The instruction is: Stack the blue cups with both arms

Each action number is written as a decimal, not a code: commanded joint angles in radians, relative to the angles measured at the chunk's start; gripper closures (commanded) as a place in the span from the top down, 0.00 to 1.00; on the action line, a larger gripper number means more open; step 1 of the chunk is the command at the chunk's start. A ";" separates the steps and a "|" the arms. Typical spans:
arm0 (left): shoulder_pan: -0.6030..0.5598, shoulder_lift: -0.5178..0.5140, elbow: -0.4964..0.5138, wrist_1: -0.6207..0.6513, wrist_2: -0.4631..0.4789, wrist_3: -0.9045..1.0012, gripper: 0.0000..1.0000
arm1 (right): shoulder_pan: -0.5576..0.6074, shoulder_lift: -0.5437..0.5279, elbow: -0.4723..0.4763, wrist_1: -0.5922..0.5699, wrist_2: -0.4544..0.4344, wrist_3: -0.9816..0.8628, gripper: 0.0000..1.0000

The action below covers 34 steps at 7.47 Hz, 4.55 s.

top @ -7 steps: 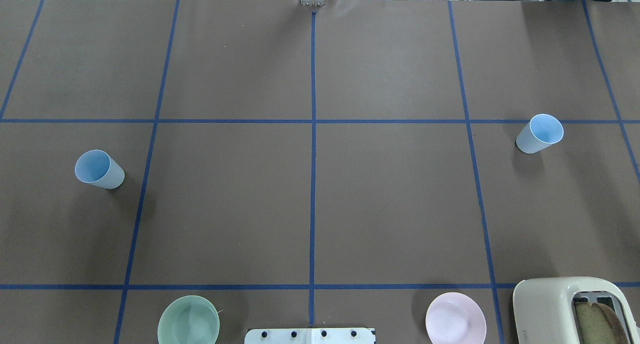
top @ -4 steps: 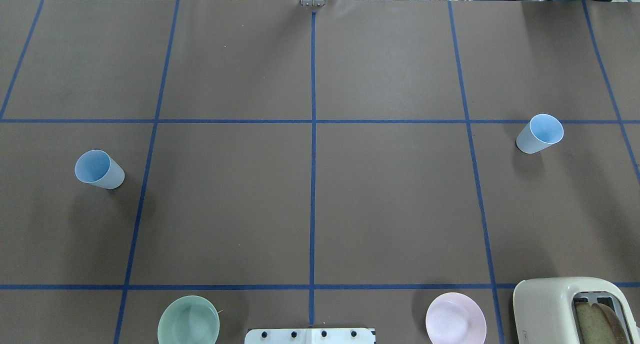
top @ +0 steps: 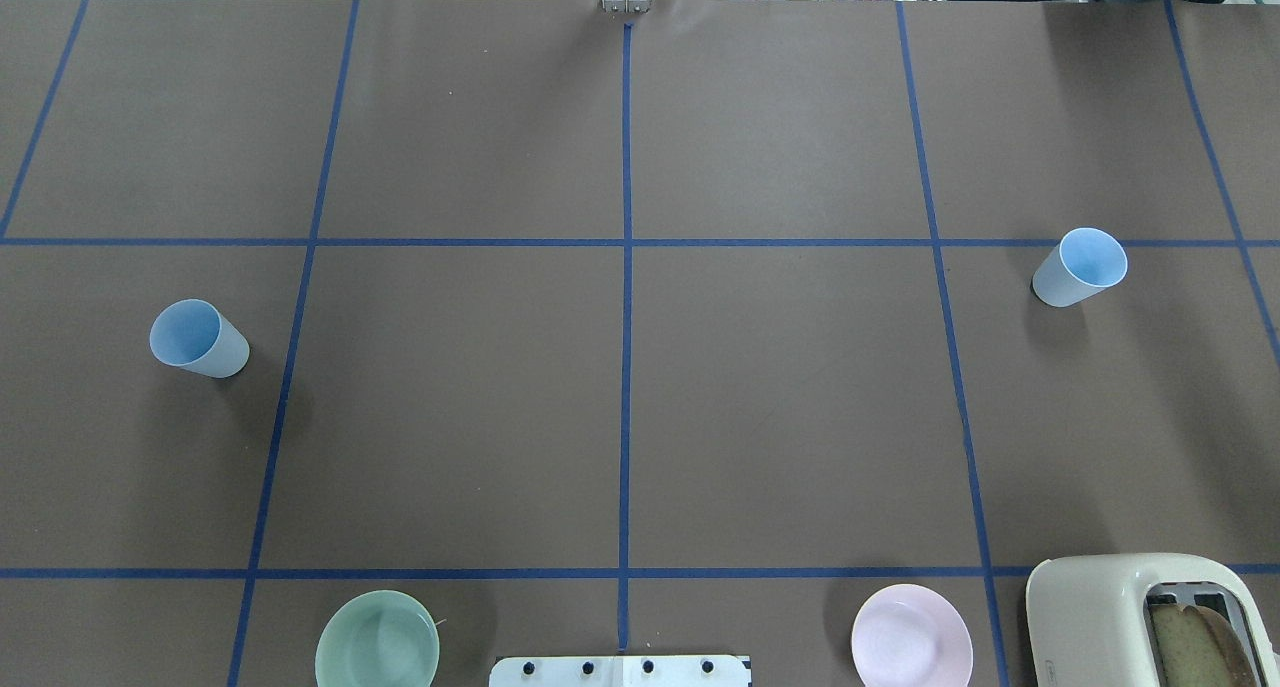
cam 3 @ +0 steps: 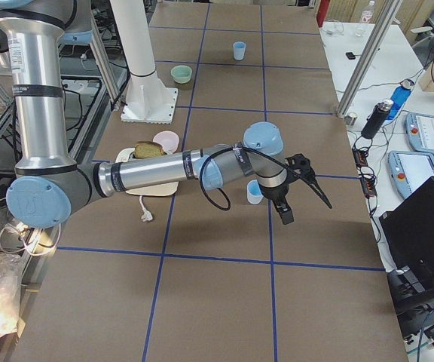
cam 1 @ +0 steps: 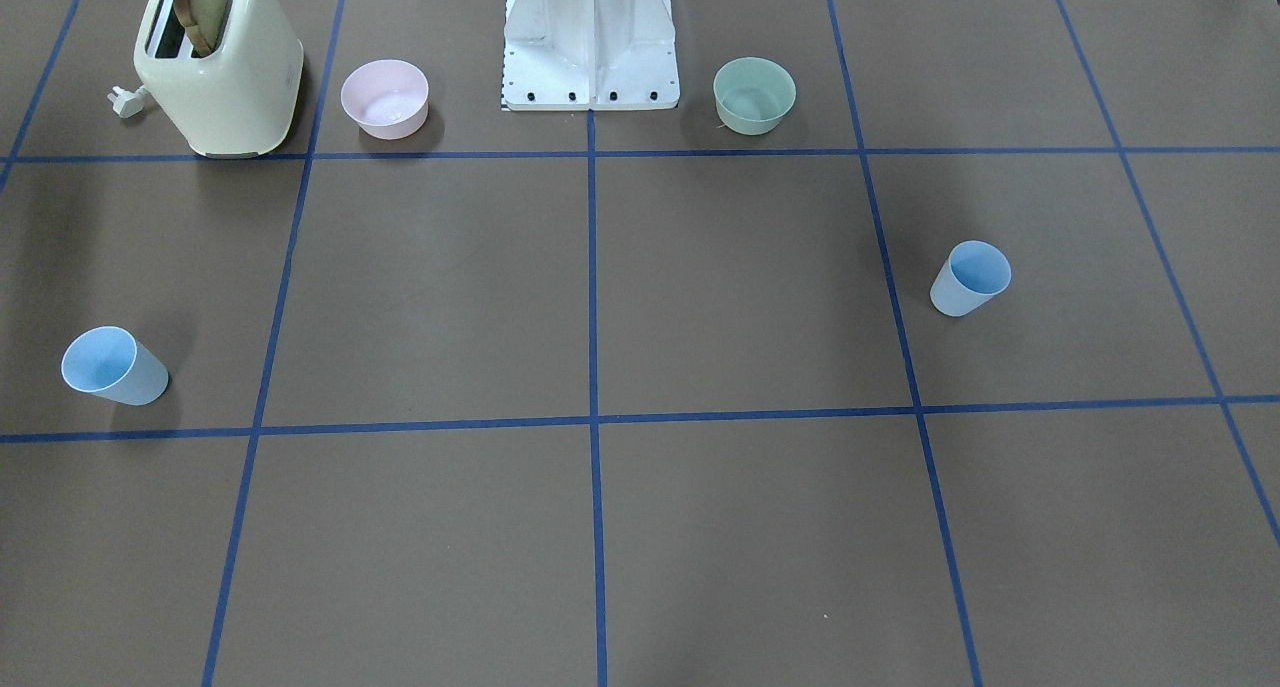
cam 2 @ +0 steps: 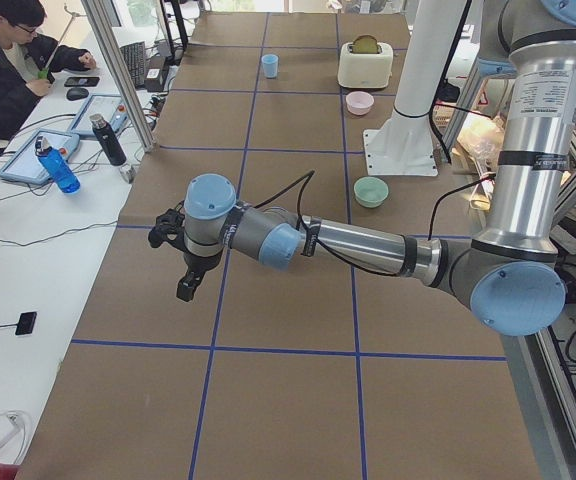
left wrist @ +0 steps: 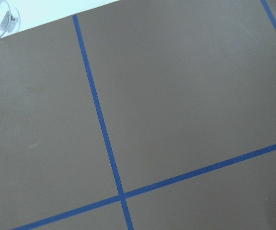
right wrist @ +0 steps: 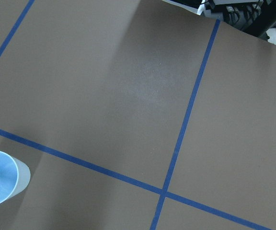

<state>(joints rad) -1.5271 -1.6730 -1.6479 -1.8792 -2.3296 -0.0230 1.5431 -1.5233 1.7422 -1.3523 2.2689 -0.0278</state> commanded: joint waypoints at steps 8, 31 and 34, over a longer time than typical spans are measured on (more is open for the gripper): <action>0.537 0.117 -0.078 -0.367 0.144 -0.697 0.99 | -0.098 0.014 0.022 0.006 -0.019 0.236 1.00; 1.027 -0.642 0.017 0.195 0.544 -1.075 0.00 | -0.120 0.014 0.016 0.006 -0.014 0.284 1.00; 1.053 -0.645 0.017 0.190 0.547 -1.074 0.00 | -0.120 0.014 0.016 0.006 -0.014 0.284 1.00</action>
<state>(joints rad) -0.4825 -2.3173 -1.6307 -1.6877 -1.7841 -1.0981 1.4237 -1.5094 1.7579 -1.3468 2.2550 0.2560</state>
